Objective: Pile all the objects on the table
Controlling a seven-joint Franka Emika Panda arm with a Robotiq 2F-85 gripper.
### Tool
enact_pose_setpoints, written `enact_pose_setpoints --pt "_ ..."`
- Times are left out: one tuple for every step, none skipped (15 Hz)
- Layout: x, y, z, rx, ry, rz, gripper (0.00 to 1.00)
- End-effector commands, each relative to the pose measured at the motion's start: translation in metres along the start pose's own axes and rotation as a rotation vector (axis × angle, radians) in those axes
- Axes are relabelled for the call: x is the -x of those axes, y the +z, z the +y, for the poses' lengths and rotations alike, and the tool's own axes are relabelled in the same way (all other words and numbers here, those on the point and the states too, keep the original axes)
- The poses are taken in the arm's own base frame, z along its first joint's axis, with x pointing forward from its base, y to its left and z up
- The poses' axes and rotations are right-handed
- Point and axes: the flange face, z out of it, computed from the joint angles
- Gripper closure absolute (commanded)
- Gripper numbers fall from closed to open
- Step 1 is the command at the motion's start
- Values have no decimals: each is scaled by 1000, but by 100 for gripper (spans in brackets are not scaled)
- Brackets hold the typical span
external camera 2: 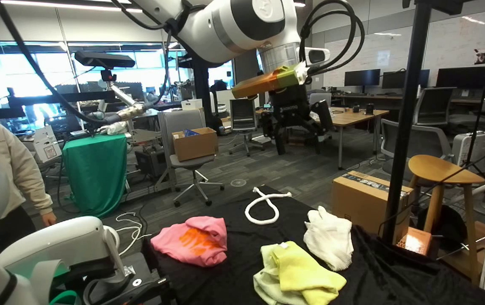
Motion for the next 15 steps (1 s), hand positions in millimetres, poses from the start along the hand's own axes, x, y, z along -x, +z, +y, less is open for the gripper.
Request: enact_pose_setpoints --pt "7 9 29 28 113 23 0" --pt "9 14 36 21 143 16 0" --pt "14 18 41 20 171 7 0" --pt "18 24 46 16 198 -4 0" --pt "23 29 50 14 225 -16 1" --pt "29 36 52 14 254 -35 0" --pt "34 44 54 6 283 -54 0" --pt "40 52 56 5 316 -75 0" --pt "45 62 57 3 351 -97 0" --pt "51 69 57 -1 380 -115 0" --pt "57 79 58 -6 416 -138 0" --pt "62 88 58 -8 447 -156 0" --pt "68 97 59 -13 478 -178 0" --pt "72 105 61 -17 507 -192 0" --pt "76 113 63 -22 534 -205 0"
